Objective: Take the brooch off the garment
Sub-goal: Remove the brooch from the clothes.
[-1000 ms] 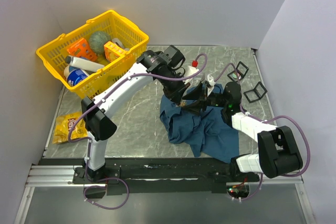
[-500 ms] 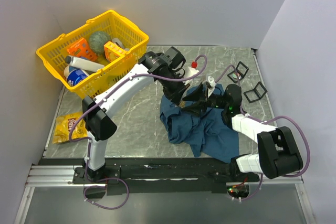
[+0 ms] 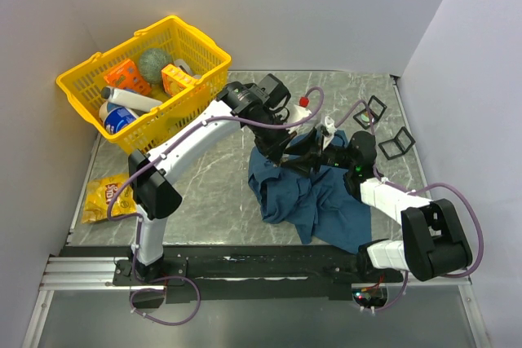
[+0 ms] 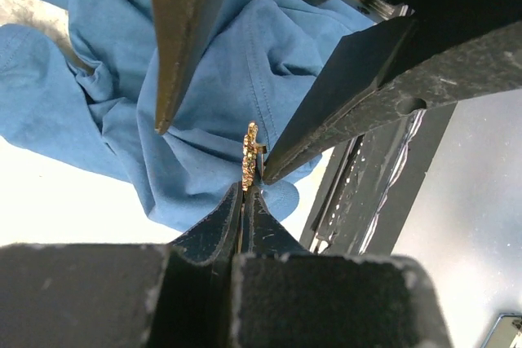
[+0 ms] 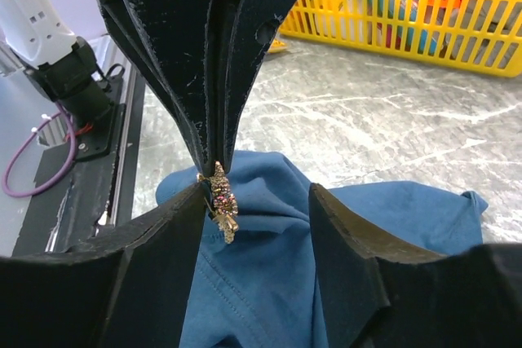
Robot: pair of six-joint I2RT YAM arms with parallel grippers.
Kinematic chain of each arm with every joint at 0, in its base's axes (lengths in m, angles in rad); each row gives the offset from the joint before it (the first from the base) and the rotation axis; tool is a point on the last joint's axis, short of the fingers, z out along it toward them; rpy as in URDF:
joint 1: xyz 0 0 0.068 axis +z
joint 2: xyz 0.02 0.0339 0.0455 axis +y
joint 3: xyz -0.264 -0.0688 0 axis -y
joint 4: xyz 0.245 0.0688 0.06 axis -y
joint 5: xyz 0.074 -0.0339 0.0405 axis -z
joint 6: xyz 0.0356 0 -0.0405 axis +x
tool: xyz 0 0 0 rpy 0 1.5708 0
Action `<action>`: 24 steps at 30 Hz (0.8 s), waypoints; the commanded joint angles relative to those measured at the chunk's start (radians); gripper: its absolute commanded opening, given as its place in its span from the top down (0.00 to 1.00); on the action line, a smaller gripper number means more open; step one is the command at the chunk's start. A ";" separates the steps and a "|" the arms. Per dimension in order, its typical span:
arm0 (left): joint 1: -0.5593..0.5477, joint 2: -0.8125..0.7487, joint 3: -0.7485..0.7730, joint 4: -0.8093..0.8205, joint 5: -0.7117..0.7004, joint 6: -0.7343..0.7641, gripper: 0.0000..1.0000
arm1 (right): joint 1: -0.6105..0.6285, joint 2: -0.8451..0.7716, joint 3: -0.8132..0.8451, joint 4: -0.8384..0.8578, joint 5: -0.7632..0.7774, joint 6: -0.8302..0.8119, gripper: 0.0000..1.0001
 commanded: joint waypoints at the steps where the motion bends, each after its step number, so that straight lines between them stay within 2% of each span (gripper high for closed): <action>1: -0.011 -0.035 0.012 0.020 0.014 -0.016 0.99 | 0.014 -0.032 0.000 0.010 0.026 -0.042 0.42; 9: -0.011 -0.041 0.006 0.022 0.010 -0.019 0.99 | 0.020 -0.058 -0.017 -0.030 0.034 -0.122 0.47; 24: -0.022 -0.034 0.001 0.025 0.022 -0.020 0.99 | 0.052 -0.143 -0.063 0.019 0.305 -0.136 0.49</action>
